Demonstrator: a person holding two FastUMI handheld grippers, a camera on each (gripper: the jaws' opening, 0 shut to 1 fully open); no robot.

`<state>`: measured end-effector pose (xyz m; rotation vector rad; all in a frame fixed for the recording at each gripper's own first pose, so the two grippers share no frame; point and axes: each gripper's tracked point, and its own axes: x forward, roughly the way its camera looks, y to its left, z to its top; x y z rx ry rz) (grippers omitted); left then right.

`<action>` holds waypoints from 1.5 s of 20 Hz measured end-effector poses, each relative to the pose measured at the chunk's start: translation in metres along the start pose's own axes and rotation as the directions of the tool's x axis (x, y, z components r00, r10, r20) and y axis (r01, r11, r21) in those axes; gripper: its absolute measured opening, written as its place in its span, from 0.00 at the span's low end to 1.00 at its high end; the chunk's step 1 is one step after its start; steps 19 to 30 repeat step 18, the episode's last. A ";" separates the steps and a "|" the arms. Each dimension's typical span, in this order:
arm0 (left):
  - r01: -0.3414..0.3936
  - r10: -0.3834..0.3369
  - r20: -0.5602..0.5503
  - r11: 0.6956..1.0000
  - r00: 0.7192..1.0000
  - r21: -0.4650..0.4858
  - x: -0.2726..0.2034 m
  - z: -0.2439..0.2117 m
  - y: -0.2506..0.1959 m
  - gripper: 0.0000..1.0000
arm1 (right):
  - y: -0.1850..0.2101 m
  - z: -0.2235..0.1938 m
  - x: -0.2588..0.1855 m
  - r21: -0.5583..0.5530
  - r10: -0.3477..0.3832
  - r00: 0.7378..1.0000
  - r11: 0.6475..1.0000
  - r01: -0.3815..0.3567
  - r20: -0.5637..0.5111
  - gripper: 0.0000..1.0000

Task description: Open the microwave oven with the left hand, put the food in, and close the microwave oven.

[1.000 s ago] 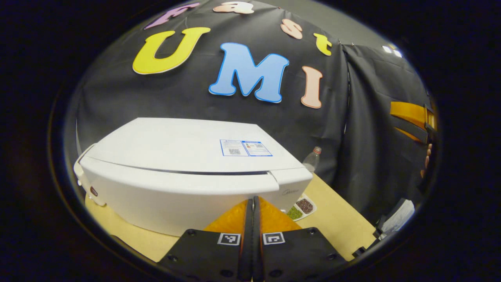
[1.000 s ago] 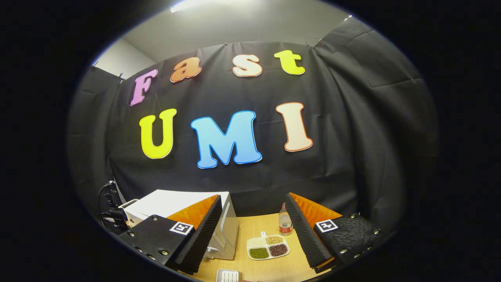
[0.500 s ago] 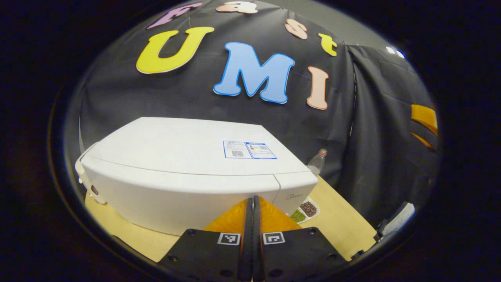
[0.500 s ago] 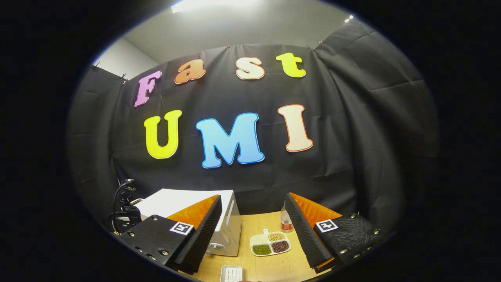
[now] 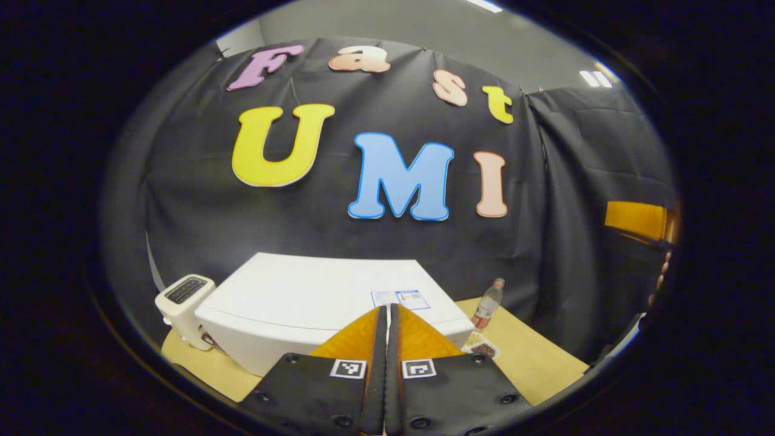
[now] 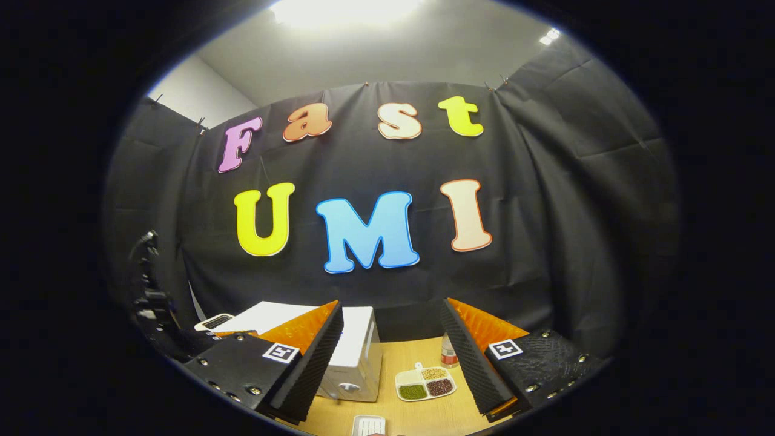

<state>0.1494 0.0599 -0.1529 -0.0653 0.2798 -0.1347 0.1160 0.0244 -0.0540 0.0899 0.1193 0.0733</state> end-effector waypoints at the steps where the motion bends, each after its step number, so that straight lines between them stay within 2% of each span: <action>1: -0.008 0.008 0.056 1.000 0.998 0.006 -0.018 0.028 0.006 0.17 | 0.006 0.004 0.000 -0.010 0.004 1.000 1.000 -0.004 0.003 0.97; 5: -0.106 0.093 0.169 0.992 0.981 0.070 -0.075 0.101 0.037 0.98 | 0.034 0.024 -0.009 -0.012 0.038 0.999 0.999 -0.038 0.029 0.98; 6: -0.118 0.102 0.193 0.990 0.976 0.076 -0.087 0.113 0.040 0.95 | 0.041 0.029 -0.013 -0.008 0.042 0.998 0.999 -0.042 0.040 0.98; 10: -0.132 0.108 0.240 0.988 0.965 0.086 -0.124 0.132 0.052 0.96 | 0.059 0.039 -0.028 -0.015 0.037 0.997 0.999 -0.036 0.068 0.98; 18: -0.112 0.091 0.255 0.991 0.963 0.069 -0.157 0.142 0.075 0.97 | 0.085 0.052 -0.057 -0.030 0.016 0.995 0.999 -0.013 0.097 0.98; 30: -0.112 0.091 0.255 0.991 0.963 0.069 -0.157 0.142 0.075 0.97 | 0.085 0.052 -0.057 -0.030 0.016 0.995 0.999 -0.013 0.097 0.98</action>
